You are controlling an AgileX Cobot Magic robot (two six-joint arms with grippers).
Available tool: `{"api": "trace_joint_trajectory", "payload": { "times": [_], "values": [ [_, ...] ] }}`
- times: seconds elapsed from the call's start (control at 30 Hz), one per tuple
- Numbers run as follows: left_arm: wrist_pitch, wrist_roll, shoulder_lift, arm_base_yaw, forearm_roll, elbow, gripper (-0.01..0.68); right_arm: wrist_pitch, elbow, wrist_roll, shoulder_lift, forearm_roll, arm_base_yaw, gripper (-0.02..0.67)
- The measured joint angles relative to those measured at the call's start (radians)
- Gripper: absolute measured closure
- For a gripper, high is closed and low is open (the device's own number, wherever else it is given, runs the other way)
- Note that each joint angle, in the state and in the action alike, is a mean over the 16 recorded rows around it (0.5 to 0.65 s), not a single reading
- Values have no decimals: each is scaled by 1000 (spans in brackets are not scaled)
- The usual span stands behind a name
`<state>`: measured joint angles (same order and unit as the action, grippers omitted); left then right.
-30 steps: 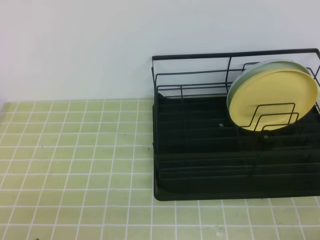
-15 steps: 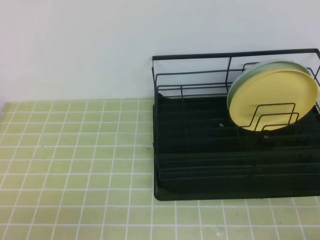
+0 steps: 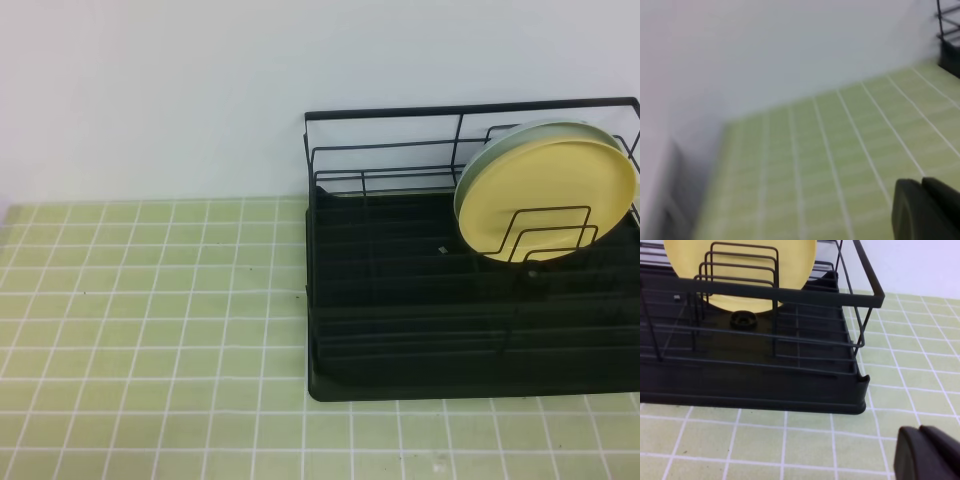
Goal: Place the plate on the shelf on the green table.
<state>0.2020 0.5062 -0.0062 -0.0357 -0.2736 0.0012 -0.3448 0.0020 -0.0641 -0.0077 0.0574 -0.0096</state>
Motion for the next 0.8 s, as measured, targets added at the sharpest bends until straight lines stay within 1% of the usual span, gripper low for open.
{"api": "trace_joint_trajectory", "payload": {
  "times": [0.3,0.8],
  "values": [
    [104,-173,0,0,55,0,674,0,0,0,1,0,0,651],
    [111,-195,-3,0,83,4,674,0,0,0,2,0,0,651]
  ]
}}
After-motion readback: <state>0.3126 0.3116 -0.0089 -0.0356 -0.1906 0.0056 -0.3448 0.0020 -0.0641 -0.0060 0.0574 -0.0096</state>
